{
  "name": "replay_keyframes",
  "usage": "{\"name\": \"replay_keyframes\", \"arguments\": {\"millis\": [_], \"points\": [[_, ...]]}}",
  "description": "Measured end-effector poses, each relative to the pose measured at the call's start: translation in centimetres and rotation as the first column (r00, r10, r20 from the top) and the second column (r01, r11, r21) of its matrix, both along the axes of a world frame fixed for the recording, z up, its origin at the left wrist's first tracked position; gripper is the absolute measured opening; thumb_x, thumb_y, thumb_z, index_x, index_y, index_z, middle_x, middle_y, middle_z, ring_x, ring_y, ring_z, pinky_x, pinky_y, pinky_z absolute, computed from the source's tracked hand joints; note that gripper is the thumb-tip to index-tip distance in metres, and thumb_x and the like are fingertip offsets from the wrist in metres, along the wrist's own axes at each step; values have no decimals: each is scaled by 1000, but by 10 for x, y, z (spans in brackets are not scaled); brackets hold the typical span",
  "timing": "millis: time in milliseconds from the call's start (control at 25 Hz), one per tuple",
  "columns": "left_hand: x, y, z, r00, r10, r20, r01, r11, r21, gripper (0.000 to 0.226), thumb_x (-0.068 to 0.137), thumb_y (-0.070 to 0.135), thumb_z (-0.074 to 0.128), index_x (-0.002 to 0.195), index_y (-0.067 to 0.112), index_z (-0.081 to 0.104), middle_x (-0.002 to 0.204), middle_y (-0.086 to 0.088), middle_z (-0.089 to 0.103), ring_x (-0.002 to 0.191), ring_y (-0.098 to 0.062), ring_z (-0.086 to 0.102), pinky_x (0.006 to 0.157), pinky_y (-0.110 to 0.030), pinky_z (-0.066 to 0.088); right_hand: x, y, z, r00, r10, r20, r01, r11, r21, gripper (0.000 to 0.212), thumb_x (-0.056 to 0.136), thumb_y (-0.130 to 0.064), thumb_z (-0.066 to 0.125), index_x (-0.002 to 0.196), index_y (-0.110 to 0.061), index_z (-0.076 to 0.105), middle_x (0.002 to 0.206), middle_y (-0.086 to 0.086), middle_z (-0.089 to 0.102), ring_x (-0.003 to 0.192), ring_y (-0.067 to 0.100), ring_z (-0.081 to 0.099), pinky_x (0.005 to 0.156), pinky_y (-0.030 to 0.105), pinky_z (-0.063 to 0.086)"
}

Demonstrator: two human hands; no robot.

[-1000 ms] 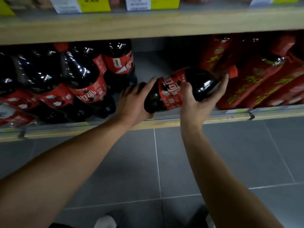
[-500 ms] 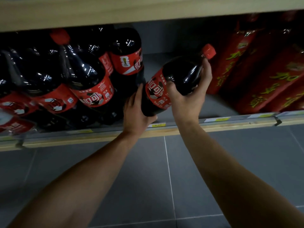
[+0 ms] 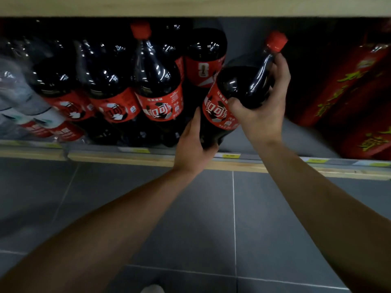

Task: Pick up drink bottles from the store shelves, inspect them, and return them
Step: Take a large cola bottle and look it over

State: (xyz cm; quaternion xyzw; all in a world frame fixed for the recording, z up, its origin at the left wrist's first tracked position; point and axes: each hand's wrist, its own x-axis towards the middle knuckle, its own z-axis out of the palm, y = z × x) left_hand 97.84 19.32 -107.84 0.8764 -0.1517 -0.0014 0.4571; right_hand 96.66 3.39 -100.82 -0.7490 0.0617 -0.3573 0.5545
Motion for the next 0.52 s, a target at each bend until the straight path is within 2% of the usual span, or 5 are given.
{"name": "replay_keyframes", "arguments": {"millis": [160,240,320,400,520], "points": [[-8,14,4,990,-24,-142,10,995,-98,106,76,28,75,158,37,9,150,10,46,138,-10,43,116,-39,37,13,7,17,989,136,-66,-145,976,-165,100,67,-18,81,151,-8,29,147,8,42,139,18,42,114,43,39],[-15,18,7,975,-12,-224,-22,989,-148,108,75,27,75,158,39,7,143,20,47,134,-5,45,110,-30,41,21,12,27,964,234,-127,-259,932,-253,100,66,-21,80,151,-13,30,147,2,41,138,14,41,116,35,37],[-20,22,10,954,-17,-299,-39,983,-182,109,79,19,78,158,41,5,136,23,42,132,-6,47,98,-17,43,25,15,35,927,313,-208,-362,890,-277,99,66,-21,80,152,-19,30,145,-2,41,136,7,42,115,29,37],[-22,24,14,938,-37,-345,-35,980,-198,107,82,15,78,157,43,7,136,20,43,126,-10,52,96,-21,46,25,13,36,913,334,-236,-392,877,-277,98,68,-22,80,152,-18,30,148,0,40,134,4,42,114,26,37],[-21,26,24,914,-32,-404,-74,967,-244,103,83,9,76,157,42,12,151,0,42,113,-12,58,98,-35,52,14,19,26,931,228,-285,-303,918,-255,103,68,-31,84,152,-17,27,149,5,34,134,6,34,106,6,28]]}}
